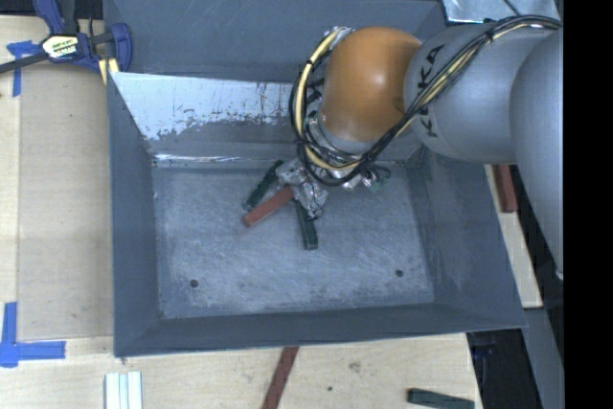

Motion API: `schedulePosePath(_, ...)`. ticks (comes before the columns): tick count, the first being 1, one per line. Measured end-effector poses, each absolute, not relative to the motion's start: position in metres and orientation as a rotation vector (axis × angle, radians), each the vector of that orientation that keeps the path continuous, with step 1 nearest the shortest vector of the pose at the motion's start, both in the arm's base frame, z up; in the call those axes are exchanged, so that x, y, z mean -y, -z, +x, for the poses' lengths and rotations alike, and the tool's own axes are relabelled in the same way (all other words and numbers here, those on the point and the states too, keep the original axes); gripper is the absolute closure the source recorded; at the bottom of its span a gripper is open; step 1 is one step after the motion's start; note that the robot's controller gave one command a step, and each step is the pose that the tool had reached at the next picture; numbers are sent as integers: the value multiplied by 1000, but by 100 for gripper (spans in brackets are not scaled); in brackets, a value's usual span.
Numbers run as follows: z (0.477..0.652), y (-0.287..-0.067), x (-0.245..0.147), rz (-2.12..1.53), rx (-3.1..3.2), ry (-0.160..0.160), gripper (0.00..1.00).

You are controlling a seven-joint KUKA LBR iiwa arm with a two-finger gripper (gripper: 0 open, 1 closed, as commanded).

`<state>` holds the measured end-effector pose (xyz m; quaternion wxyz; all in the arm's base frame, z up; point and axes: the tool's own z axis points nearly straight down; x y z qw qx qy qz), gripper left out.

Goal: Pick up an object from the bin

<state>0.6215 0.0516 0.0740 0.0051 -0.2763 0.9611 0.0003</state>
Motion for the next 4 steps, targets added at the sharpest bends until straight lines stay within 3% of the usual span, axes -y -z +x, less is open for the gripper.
schedulePosePath(1, 622, -74, -52, -864, -3010, -1, 100)
schedulePosePath(2, 606, -119, -41, -920, -3007, -4, 100)
schedulePosePath(3, 618, -140, -55, -947, -2979, 5, 100)
schedulePosePath(4, 587, -237, -7, -975, -2983, 0, 100)
